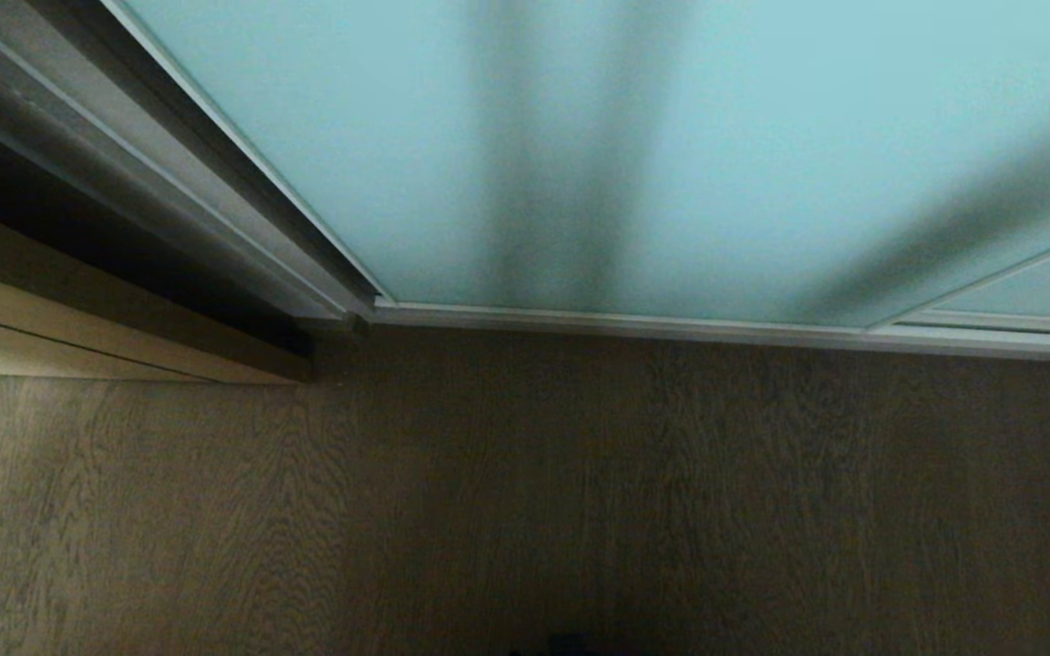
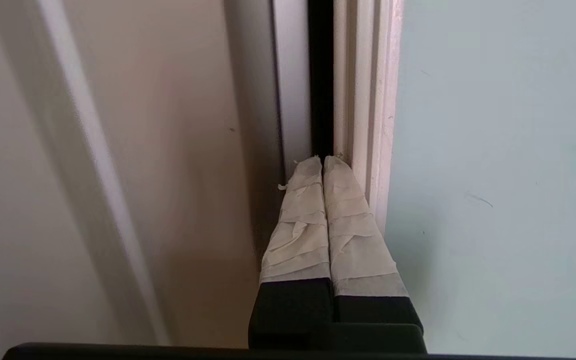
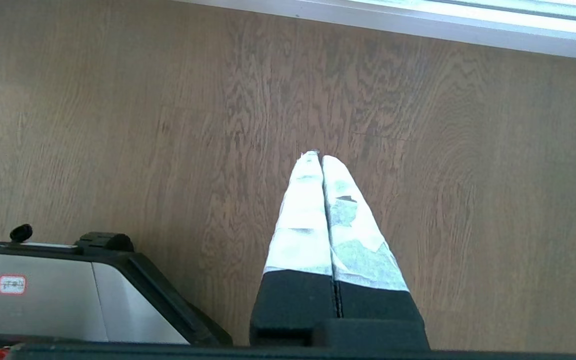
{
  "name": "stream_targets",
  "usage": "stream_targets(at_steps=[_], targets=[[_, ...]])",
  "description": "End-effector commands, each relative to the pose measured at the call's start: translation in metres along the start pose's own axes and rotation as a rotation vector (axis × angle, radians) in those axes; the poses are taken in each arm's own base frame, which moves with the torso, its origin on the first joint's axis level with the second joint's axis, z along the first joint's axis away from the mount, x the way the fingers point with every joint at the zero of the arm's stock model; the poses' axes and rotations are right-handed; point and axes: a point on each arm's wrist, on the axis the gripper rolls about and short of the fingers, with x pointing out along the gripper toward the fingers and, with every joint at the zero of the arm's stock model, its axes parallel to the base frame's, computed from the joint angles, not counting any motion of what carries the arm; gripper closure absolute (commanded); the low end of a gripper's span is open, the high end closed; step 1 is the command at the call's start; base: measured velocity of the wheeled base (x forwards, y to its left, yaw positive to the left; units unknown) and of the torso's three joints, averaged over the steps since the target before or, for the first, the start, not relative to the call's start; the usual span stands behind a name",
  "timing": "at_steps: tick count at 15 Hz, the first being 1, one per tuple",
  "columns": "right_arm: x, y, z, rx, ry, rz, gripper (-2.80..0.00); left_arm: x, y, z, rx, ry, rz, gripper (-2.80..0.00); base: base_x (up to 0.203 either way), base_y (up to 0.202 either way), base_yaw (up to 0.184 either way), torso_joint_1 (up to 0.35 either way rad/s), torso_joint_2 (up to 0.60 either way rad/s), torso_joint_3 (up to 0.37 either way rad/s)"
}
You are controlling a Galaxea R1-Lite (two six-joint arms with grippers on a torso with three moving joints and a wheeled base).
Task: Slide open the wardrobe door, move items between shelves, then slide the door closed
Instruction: Open the door
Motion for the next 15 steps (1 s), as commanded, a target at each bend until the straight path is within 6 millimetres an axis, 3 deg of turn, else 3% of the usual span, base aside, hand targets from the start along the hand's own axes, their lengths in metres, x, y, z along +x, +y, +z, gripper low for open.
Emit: stream_targets(at_steps=[1, 9, 15], targets=[[0.0, 0.0, 0.0, -0.001, -0.002, 0.001, 0.0, 0.001, -0.012, -0.008, -0.035, 0.013, -0.034, 0.0, 0.0, 0.0, 0.0, 0.0, 0.0, 0.0], [0.0, 0.0, 0.0, 0.0, -0.002, 0.001, 0.0, -0.003, -0.065, -0.027, -0.22, 0.077, -0.185, 0.0, 0.0, 0.0, 0.0, 0.0, 0.0, 0.0], [0.0, 0.0, 0.0, -0.001, -0.002, 0.001, 0.0, -0.013, -0.14, -0.059, -0.372, 0.128, -0.308, 0.0, 0.0, 0.0, 0.0, 0.0, 0.0, 0.0]])
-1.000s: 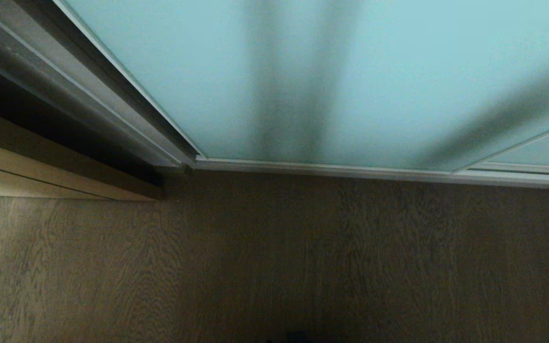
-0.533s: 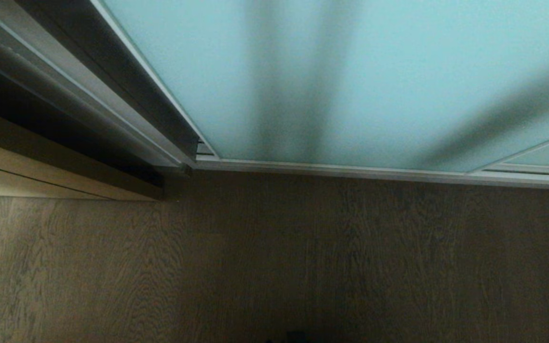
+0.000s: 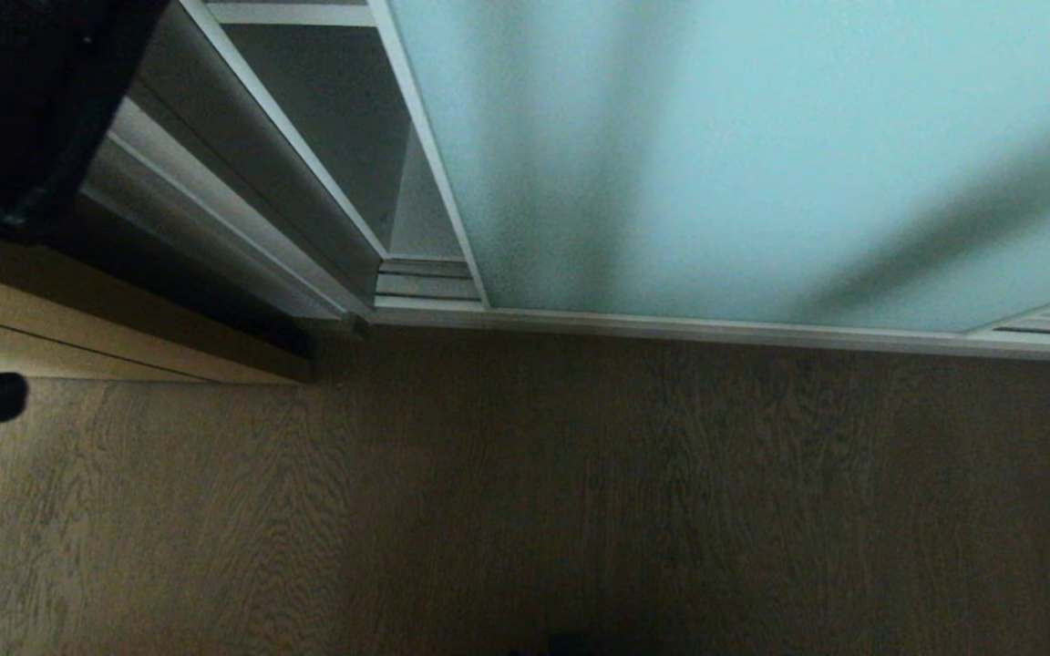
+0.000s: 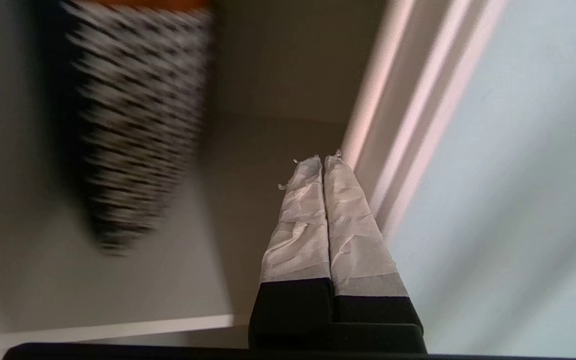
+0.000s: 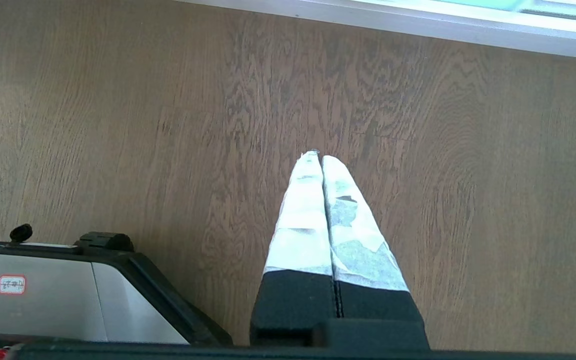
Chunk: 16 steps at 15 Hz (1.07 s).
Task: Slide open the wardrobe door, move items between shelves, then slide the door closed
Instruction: Open the door
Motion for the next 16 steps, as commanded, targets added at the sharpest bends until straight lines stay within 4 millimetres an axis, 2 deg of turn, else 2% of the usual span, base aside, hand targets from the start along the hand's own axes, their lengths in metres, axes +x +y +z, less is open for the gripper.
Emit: stream_targets(at_steps=[1, 2, 4, 6, 9, 10, 13, 16], targets=[[0.0, 0.0, 0.0, 0.0, -0.002, 0.0, 0.0, 0.006, -0.028, -0.029, -0.049, 0.013, -0.035, 0.0, 0.0, 0.0, 0.0, 0.0, 0.0, 0.0], [0.0, 0.0, 0.0, -0.001, -0.002, 0.0, 0.0, 0.008, -0.031, -0.031, -0.055, 0.011, -0.028, 0.0, 0.0, 0.0, 0.0, 0.0, 0.0, 0.0], [0.0, 0.0, 0.0, -0.001, -0.002, 0.0, 0.0, 0.013, -0.026, -0.019, -0.063, -0.018, 0.03, 0.0, 0.0, 0.0, 0.0, 0.0, 0.0, 0.0], [0.0, 0.0, 0.0, 0.0, -0.002, 0.001, 0.0, 0.015, -0.012, 0.011, -0.062, -0.065, 0.078, 0.0, 0.0, 0.0, 0.0, 0.0, 0.0, 0.0], [0.0, 0.0, 0.0, -0.001, -0.002, 0.0, 0.0, 0.005, 0.026, 0.055, 0.017, -0.088, 0.175, 0.0, 0.0, 0.0, 0.0, 0.0, 0.0, 0.0], [0.0, 0.0, 0.0, 0.0, -0.001, 0.001, 0.0, -0.006, 0.037, 0.068, 0.053, -0.076, 0.198, 0.0, 0.0, 0.0, 0.0, 0.0, 0.0, 0.0], [0.0, 0.0, 0.0, 0.0, -0.002, 0.001, 0.0, -0.055, 0.064, 0.089, 0.206, 0.014, 0.271, 0.0, 0.0, 0.0, 0.0, 0.0, 0.0, 0.0], [0.0, 0.0, 0.0, -0.001, -0.001, 0.0, 0.0, -0.105, 0.074, 0.12, 0.33, 0.06, 0.353, 0.0, 0.0, 0.0, 0.0, 0.0, 0.0, 0.0]])
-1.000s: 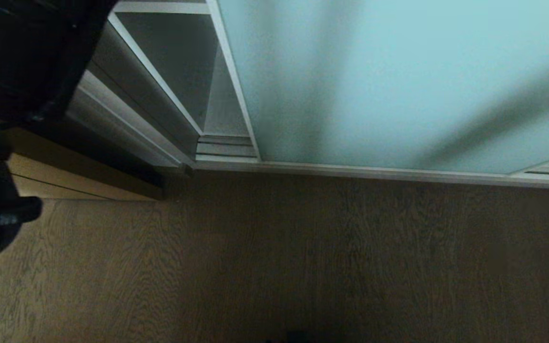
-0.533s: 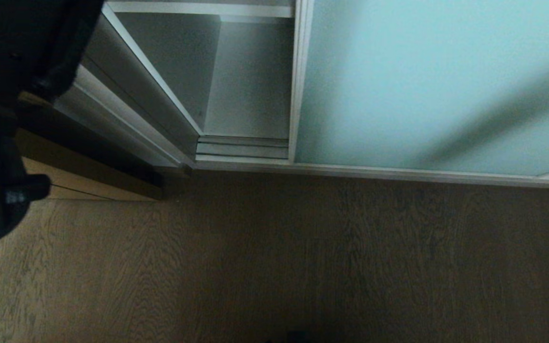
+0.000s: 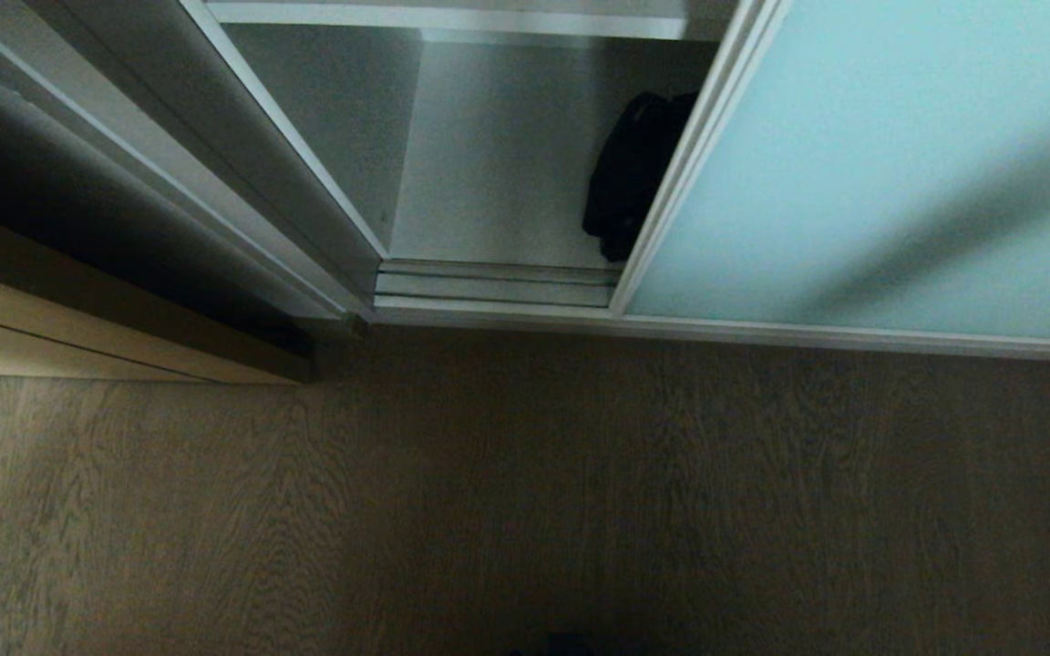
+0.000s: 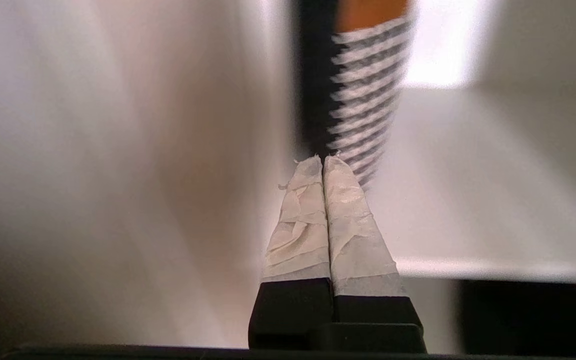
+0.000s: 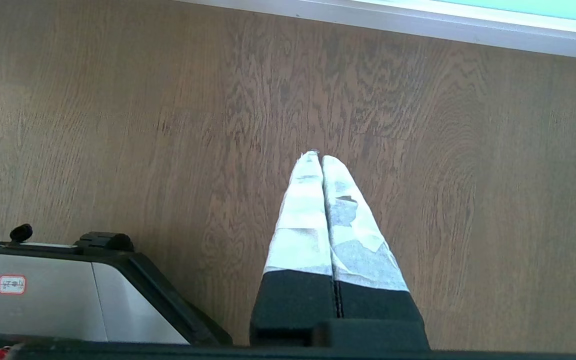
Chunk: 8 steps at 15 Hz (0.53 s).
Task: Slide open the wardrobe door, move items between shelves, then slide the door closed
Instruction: Open the door
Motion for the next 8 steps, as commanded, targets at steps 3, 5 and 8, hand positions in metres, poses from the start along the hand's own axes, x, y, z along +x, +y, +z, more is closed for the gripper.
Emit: stream_targets(at_steps=[3, 5, 8], targets=[[0.0, 0.0, 0.0, -0.001, -0.002, 0.0, 0.0, -0.094, 0.039, 0.037, 0.165, -0.009, 0.176, 0.0, 0.0, 0.0, 0.0, 0.0, 0.0, 0.0], [0.0, 0.0, 0.0, -0.001, -0.002, 0.0, 0.0, -0.137, 0.042, 0.031, 0.228, 0.029, 0.238, 0.0, 0.0, 0.0, 0.0, 0.0, 0.0, 0.0], [0.0, 0.0, 0.0, 0.0, -0.002, 0.0, 0.0, -0.2, 0.039, 0.006, 0.246, 0.117, 0.268, 0.0, 0.0, 0.0, 0.0, 0.0, 0.0, 0.0]])
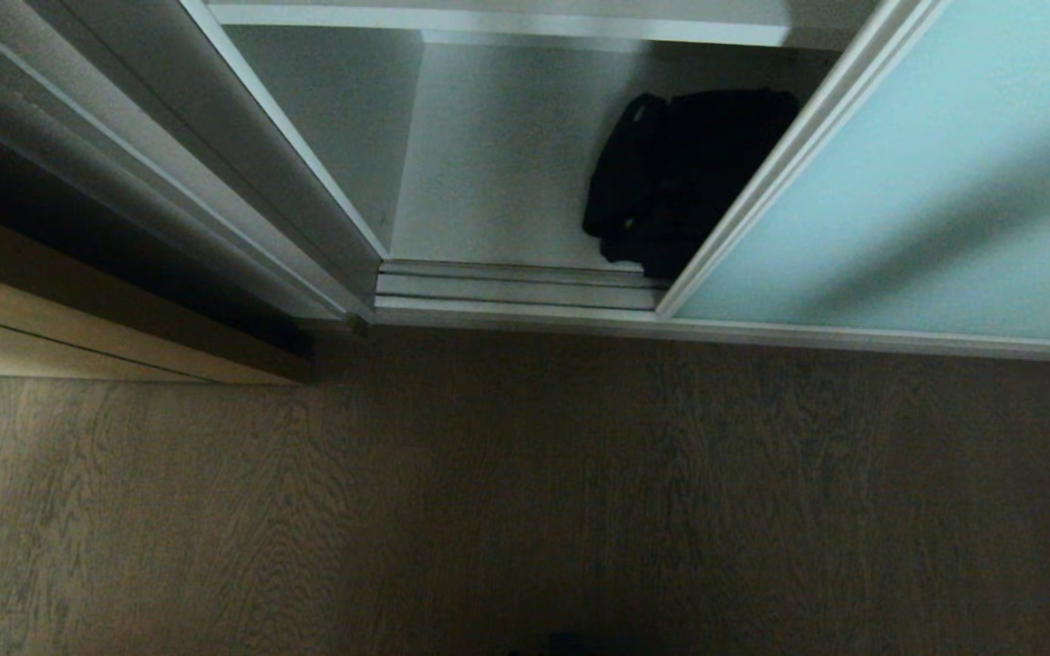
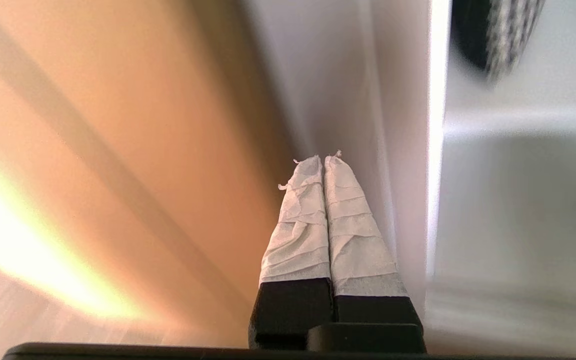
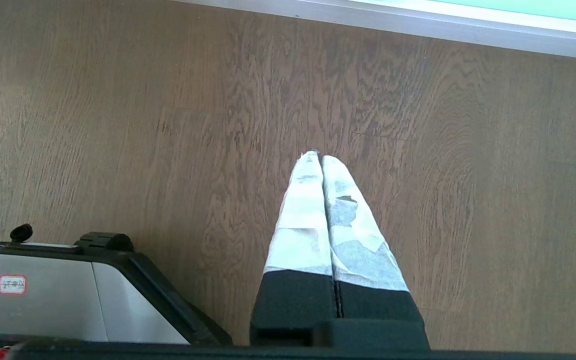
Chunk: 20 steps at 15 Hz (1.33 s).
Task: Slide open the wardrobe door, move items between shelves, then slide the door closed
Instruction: Open the door
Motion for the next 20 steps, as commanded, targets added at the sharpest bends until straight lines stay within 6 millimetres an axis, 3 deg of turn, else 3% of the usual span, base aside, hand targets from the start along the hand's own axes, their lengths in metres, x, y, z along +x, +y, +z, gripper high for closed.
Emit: stream_targets(at_steps=[1, 3, 6, 9, 11, 20], targets=[[0.0, 0.0, 0.0, 0.0, -0.001, 0.0, 0.0, -0.059, 0.009, -0.018, -0.019, 0.023, 0.018, 0.0, 0.0, 0.0, 0.0, 0.0, 0.0, 0.0], [0.0, 0.0, 0.0, -0.001, -0.002, 0.0, 0.0, -0.086, 0.006, -0.056, -0.087, 0.238, -0.052, 0.0, 0.0, 0.0, 0.0, 0.0, 0.0, 0.0], [0.0, 0.0, 0.0, 0.0, -0.002, 0.0, 0.0, -0.125, 0.006, -0.097, -0.099, 0.354, -0.116, 0.0, 0.0, 0.0, 0.0, 0.0, 0.0, 0.0], [0.0, 0.0, 0.0, 0.001, -0.002, 0.0, 0.0, -0.144, 0.001, -0.127, -0.133, 0.567, -0.232, 0.0, 0.0, 0.0, 0.0, 0.0, 0.0, 0.0], [0.0, 0.0, 0.0, 0.001, -0.002, 0.0, 0.0, -0.149, -0.002, -0.133, -0.137, 0.645, -0.346, 0.0, 0.0, 0.0, 0.0, 0.0, 0.0, 0.0], [0.0, 0.0, 0.0, 0.001, -0.002, 0.0, 0.0, -0.151, -0.001, -0.137, -0.139, 0.678, -0.314, 0.0, 0.0, 0.0, 0.0, 0.0, 0.0, 0.0]])
